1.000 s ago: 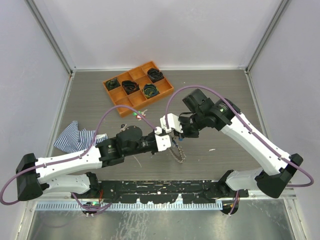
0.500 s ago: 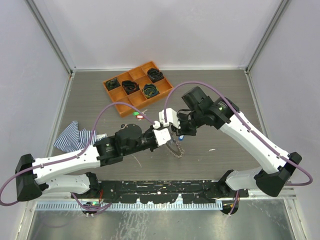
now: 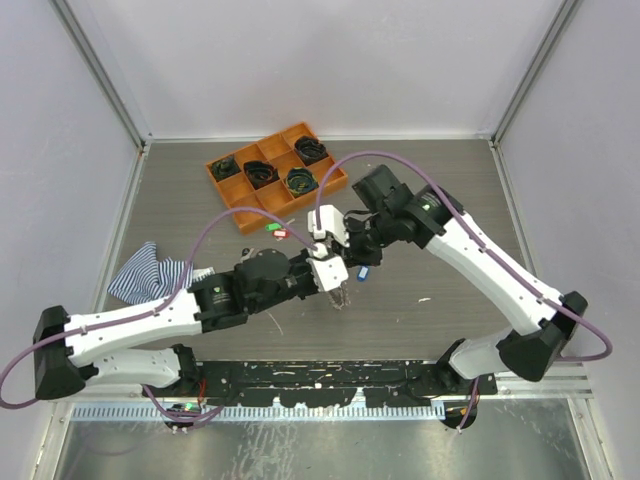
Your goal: Remove the keys from the keyring
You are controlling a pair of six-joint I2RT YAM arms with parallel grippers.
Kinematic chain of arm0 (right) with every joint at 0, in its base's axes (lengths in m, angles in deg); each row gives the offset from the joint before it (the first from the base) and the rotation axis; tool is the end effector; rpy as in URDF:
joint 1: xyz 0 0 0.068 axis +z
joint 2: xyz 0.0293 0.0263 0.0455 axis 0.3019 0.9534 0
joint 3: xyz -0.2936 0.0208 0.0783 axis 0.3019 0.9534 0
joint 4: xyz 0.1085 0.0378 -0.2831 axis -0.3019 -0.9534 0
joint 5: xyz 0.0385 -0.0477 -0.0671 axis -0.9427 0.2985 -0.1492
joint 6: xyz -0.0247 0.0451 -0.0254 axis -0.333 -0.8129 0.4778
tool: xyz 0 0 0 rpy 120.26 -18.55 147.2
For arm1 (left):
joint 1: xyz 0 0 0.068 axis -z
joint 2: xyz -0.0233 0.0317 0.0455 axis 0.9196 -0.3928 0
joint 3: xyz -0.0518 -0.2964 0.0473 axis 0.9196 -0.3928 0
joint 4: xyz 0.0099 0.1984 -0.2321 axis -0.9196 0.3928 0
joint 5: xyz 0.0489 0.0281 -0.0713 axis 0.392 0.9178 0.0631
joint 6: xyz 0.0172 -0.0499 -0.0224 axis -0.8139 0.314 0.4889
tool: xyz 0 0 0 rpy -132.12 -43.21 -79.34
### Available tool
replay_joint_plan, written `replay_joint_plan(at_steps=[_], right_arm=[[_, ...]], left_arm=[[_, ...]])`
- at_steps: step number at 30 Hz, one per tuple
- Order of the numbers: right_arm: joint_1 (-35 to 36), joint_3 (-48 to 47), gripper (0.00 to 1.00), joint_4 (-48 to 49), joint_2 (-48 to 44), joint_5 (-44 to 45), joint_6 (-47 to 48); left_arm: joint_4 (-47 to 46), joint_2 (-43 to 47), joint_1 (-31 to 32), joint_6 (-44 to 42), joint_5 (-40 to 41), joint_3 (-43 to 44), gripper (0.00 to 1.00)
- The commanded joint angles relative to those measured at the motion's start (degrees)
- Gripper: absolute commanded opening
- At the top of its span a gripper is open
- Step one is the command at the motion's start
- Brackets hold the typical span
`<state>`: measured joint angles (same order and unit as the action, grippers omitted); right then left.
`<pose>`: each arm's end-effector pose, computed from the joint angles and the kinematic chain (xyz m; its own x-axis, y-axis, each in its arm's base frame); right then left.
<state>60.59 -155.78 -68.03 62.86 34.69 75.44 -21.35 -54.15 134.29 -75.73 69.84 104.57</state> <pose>0.2055 0.2166 0.4182 0.1177 -0.7475 -0.6537 -0.9914 -0.0504 -0.1209 0.1192 -0.2697 0.3456 0.1986 0.3964 -0.8963 0.8345 0.4112 0.3668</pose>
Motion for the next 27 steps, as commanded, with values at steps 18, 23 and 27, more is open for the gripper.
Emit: replay_joint_plan(at_steps=[18, 23, 27], right_arm=[[-4.71, -0.9, 0.01, 0.78, 5.76, -11.85, -6.25], [-4.72, 0.08, 0.01, 0.61, 5.85, -12.74, -6.75], [-4.75, 0.97, 0.01, 0.79, 6.06, -13.0, -8.12]], left_arm=[[-1.39, 1.5, 2.65, -16.98, -7.32, -2.37, 0.0], [0.13, 1.55, 2.61, -19.49, -8.37, -1.94, 0.0], [2.28, 1.6, 2.59, -21.38, -8.29, -1.14, 0.0]])
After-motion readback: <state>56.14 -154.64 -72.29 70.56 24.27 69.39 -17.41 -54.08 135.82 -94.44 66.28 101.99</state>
